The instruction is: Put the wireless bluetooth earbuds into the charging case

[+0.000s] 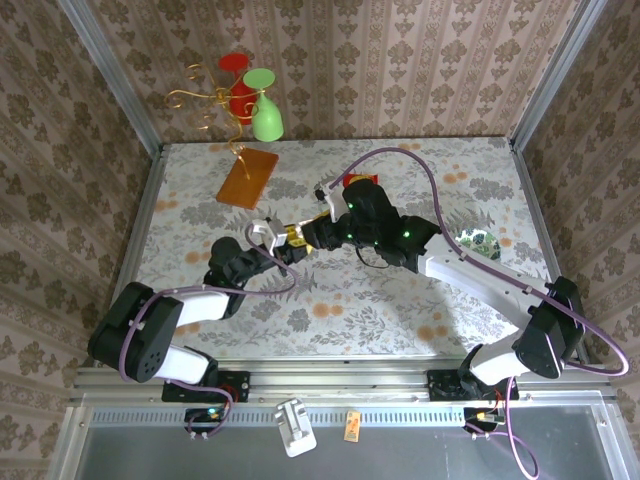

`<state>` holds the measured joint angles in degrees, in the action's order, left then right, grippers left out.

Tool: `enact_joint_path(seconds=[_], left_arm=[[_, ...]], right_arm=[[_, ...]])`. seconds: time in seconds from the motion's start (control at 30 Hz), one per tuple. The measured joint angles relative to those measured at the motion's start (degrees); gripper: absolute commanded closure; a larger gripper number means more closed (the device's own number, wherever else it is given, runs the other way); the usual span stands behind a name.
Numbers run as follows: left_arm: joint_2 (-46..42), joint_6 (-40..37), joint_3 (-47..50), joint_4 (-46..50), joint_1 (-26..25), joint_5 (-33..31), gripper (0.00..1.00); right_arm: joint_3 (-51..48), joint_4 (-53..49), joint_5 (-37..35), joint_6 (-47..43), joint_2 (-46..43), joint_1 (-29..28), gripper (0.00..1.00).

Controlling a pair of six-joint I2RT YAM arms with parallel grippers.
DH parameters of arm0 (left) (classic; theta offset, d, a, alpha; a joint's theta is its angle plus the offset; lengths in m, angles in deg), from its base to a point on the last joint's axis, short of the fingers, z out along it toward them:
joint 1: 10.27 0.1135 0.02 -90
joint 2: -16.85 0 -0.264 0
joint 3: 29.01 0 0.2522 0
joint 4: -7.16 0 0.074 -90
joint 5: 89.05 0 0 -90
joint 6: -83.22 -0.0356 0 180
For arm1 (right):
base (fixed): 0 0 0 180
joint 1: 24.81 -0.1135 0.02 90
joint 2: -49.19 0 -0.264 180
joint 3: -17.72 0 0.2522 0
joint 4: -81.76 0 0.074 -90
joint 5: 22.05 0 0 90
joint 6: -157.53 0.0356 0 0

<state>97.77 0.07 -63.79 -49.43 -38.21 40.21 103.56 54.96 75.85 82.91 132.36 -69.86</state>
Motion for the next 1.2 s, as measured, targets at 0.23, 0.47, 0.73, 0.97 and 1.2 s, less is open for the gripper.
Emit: enact_joint_path(seconds=[0.23,0.47,0.73,0.97,1.2], left_arm=[[-0.02,-1.57,0.00,0.37,0.68,0.66,0.92],[-1.09,-3.89,0.00,2.14,0.68,1.11,0.92],[-3.76,-5.86,0.04,5.05,0.68,1.70,0.92],[-4.85,-6.99,0.48,5.79,0.68,2.16,0.92],[-6.19,-7.78,0.79,7.45,0.66,2.60,0.92]], right_arm=[[0.00,-0.02,-0.13,0.63,0.00,0.00,0.55],[0.33,-1.44,-0.81,1.36,0.07,0.00,0.54],[4.02,-2.34,-1.22,1.75,1.90,-0.22,0.56],[5.95,-2.95,-1.18,1.75,4.04,-0.66,0.56],[6.97,-3.06,-1.16,1.75,4.61,-0.96,0.57]])
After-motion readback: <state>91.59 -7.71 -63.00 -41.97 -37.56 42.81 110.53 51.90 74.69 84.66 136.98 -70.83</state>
